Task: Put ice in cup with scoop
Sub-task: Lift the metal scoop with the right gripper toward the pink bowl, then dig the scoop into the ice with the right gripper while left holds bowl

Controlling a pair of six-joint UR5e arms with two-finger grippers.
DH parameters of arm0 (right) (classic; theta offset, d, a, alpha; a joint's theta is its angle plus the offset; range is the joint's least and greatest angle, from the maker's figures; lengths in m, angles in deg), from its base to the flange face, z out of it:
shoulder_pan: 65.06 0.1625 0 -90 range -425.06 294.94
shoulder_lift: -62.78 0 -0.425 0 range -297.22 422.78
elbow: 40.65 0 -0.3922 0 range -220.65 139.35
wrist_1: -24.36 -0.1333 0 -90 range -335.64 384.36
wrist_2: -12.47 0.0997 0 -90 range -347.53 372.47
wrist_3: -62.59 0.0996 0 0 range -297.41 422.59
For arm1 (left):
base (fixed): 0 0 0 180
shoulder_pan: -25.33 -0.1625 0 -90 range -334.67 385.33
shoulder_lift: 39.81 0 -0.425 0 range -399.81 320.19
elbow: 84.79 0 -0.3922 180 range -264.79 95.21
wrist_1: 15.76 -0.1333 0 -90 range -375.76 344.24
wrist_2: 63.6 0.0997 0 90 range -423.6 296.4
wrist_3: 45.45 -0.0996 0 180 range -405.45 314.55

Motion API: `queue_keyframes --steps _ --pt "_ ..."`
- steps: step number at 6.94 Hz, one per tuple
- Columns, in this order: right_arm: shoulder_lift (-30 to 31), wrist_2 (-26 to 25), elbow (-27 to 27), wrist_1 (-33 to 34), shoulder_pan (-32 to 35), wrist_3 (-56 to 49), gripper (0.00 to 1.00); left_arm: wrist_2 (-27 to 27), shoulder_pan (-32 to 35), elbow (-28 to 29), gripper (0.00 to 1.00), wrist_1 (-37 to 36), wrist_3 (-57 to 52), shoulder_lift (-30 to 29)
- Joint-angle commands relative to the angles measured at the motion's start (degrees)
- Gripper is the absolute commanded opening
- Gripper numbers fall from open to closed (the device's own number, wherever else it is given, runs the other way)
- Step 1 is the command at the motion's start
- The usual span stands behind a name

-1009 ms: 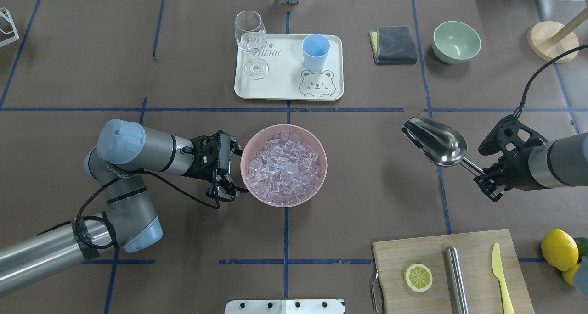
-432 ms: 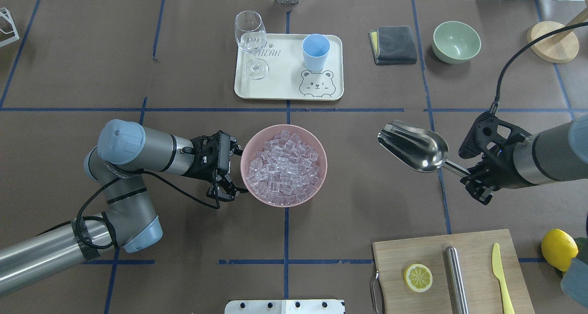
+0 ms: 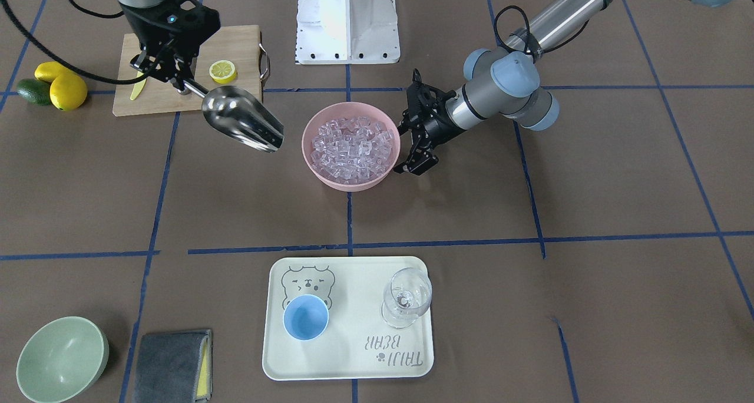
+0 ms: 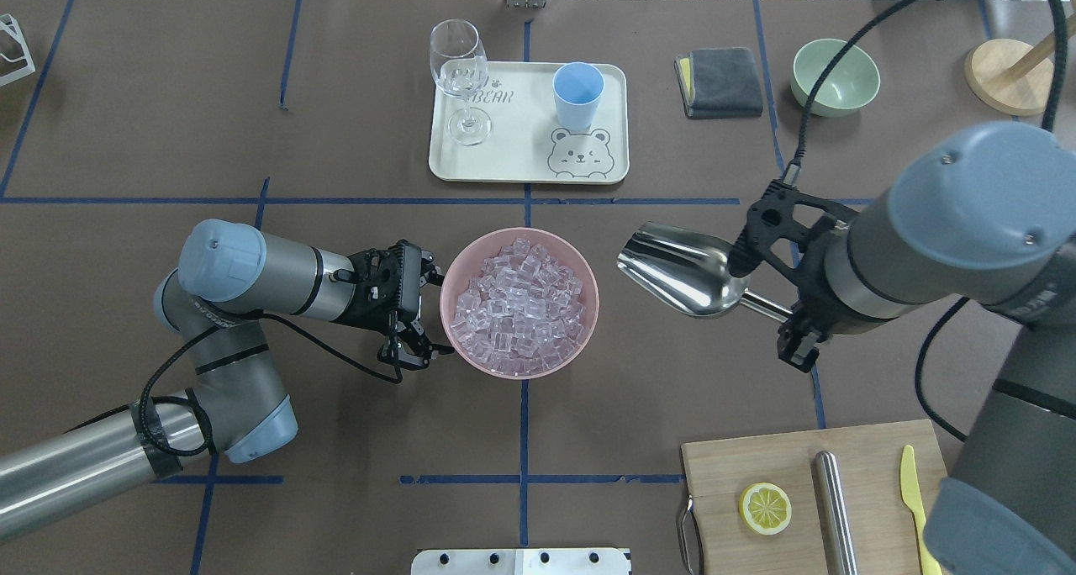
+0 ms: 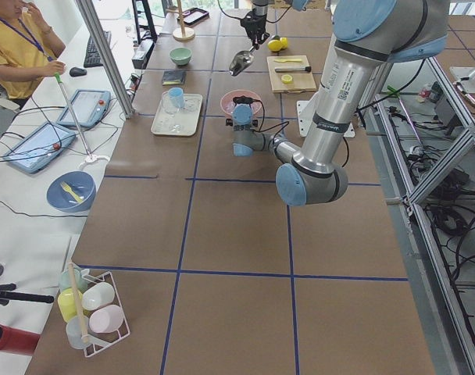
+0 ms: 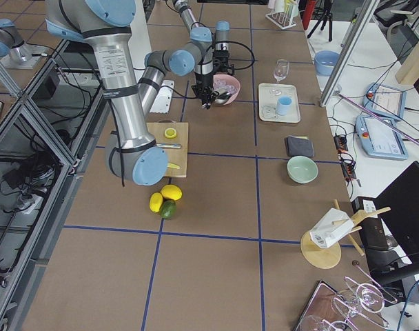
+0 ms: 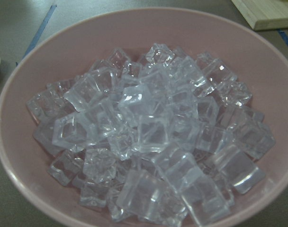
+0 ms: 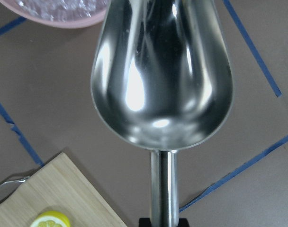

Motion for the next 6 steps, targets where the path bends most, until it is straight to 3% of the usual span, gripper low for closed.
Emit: queue_keyframes --steps 1,2,6 --pt "-18.4 -3.6 6.3 21.6 -3.0 0.0 0.0 0.0 0.0 0.0 1.0 0.0 0.1 0.0" --pt "-25.3 -3.9 13.7 25.8 -3.6 -0.1 0.0 0.0 0.0 0.0 1.0 0.0 0.1 0.0" --pt "-33.8 -5.5 24.3 33.4 -9.0 -1.4 0.0 0.0 0.0 0.1 1.0 0.0 0.0 0.0"
